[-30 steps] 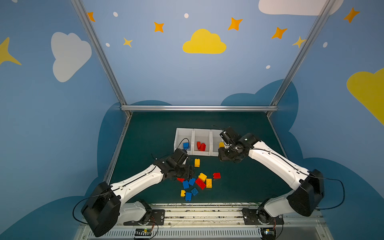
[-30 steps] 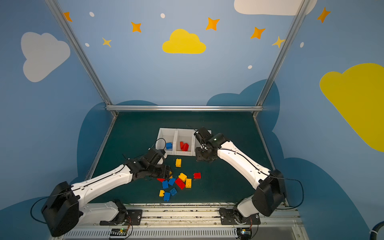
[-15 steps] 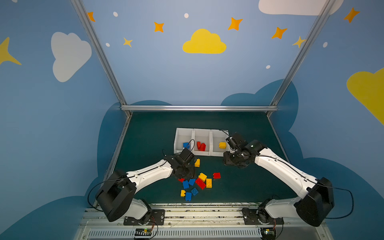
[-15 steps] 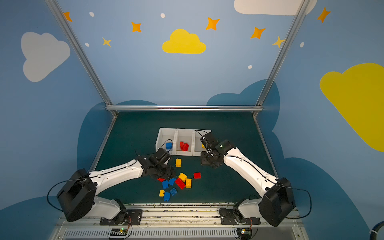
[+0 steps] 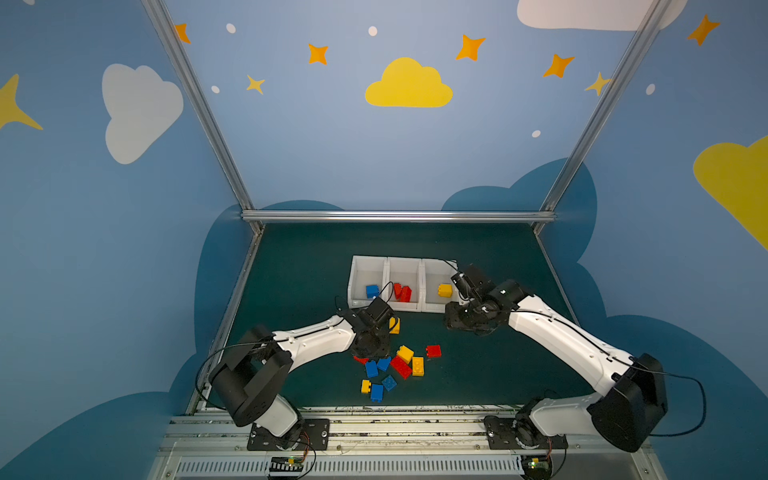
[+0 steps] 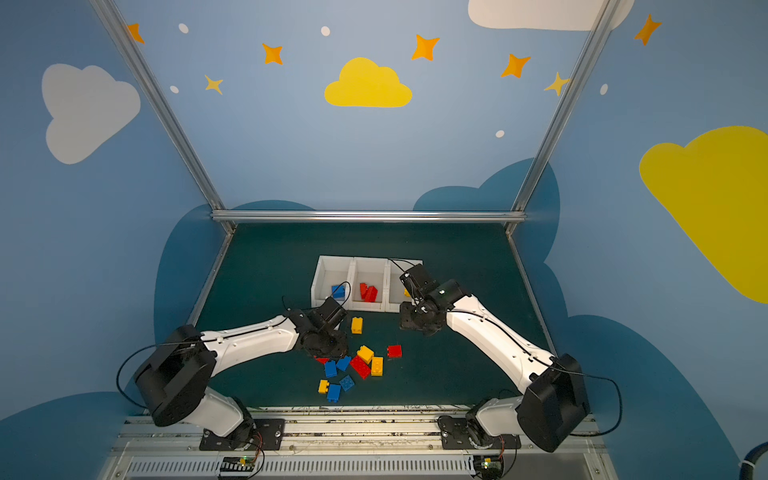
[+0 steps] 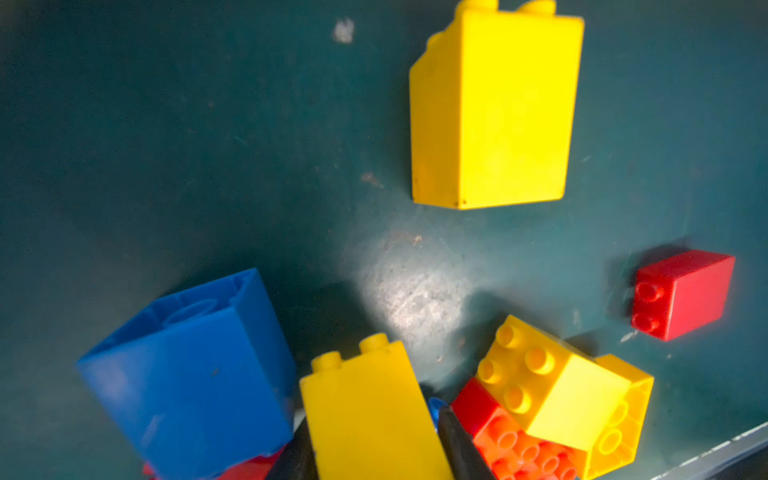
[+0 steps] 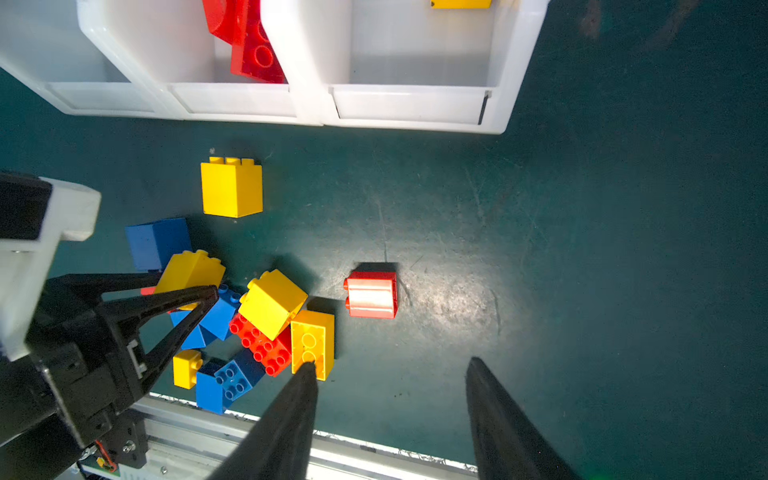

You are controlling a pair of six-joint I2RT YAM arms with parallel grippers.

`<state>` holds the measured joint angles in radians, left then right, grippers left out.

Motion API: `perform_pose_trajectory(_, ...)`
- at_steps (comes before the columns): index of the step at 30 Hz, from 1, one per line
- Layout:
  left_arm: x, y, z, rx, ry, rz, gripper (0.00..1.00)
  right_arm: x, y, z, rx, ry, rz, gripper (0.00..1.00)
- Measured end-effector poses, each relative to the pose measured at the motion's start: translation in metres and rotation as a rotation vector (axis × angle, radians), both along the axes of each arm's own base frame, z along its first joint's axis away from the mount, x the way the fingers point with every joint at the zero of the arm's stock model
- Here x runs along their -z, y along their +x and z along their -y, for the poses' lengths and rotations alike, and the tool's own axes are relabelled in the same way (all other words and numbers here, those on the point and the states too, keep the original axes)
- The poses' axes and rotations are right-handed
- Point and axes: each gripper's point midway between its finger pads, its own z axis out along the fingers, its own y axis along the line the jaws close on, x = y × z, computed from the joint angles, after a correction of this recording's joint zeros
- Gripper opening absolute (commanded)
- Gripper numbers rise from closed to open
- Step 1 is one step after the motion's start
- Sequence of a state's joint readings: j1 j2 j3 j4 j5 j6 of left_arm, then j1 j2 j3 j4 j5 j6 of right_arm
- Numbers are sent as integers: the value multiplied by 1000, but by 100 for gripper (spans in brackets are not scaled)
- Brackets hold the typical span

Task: Sort the legos into containers by color
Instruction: 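Carry the yellow brick with the left gripper over the yellow compartment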

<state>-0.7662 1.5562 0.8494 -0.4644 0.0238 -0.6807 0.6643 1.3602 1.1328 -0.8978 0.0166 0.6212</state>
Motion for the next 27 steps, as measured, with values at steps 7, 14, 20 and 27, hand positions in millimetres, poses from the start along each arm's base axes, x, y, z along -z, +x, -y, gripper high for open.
perform_pose_trajectory(7,0,2,1,7,-4,9,34,3,-2,1,8,-1,-9,57)
perform_pose_trajectory(14,-6,3,2,21,-15,27,33,3,-2,1,10,0,-10,57)
perform_pose_trajectory(20,-31,7,8,41,-59,75,34,1,0,8,22,-7,-4,57)
perform_pose_trajectory(27,-90,42,47,101,-165,198,35,-24,3,29,41,-1,89,57)
